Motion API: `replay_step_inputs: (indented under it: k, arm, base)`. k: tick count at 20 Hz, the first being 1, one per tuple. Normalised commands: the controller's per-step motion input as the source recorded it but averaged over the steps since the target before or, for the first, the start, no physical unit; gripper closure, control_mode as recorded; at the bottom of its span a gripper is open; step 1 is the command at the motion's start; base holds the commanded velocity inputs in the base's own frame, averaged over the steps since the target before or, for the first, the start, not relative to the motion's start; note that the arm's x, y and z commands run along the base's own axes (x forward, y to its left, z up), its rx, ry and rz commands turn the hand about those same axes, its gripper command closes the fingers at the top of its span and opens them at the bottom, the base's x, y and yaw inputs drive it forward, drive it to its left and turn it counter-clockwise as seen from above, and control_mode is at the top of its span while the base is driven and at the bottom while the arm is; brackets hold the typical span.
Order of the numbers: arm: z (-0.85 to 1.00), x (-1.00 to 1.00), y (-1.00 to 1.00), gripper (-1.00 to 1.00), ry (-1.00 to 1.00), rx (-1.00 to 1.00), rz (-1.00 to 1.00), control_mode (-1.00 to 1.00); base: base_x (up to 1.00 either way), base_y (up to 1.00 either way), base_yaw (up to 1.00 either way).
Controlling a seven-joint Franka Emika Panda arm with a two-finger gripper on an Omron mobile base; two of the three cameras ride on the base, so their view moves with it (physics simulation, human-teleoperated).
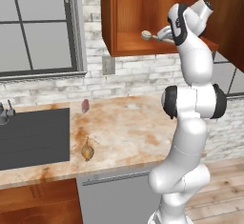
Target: Open the cabinet. Pick the dish brush and place it next to the sink. Then close the cabinet.
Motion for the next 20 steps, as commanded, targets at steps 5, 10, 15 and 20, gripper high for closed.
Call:
replay_step_inputs:
  k: [5,10,15,20]
  arm:
    - [-0.26,0.0,0.0,-1.0,0.0,0.0,0.05,-1.0]
    - [-0.02,0.0,0.0,-1.0,0.0,0.0,0.01,-1.0]
    - [0.0,0.0,0.0,1.0,0.0,0.0,0.0,-1.0]
    - [0.0,0.0,0.0,1.0,0.0,0.0,0.0,-1.0]
  base:
    - [0.0,0.0,0.0]
    - [0.0,0.0,0.0]
    - [0.0,0.0,0.0]
    - [0.0,0.0,0.0]
